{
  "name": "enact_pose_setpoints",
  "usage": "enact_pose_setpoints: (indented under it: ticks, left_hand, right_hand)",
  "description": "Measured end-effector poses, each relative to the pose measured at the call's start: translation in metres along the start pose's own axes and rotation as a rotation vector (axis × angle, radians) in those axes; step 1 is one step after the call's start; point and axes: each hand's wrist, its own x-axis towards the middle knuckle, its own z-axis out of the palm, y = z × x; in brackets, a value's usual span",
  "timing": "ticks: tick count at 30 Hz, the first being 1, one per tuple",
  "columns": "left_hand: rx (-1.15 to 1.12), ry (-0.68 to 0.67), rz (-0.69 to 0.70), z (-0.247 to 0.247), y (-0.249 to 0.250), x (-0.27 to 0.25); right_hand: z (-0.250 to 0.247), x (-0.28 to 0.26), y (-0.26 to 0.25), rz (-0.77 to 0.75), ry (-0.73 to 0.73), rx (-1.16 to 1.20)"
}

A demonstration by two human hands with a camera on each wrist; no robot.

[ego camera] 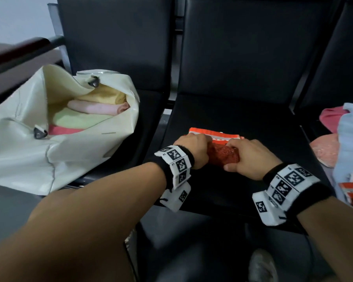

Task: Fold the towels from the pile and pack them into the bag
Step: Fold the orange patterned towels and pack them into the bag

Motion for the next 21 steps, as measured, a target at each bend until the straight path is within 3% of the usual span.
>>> enact_pose_setpoints:
  ticks: [5, 15, 21]
  left_hand:
    - [-0.035, 0.004, -0.02, -0.007, -0.005, 0.001]
    - [-0.233, 0.045, -0.11, -0.014, -0.022, 0.013]
    - [-0.287, 0.082, -0.155, -0.013, -0.024, 0.016]
  right_hand:
    - [0.002, 0.0, 0.003, 0.024, 0.019, -0.019]
    - [-0.006, 0.005, 0.015, 0.117, 0.104, 0.302]
    - [-0.003, 0.008, 0.017, 0.161, 0.131, 0.33]
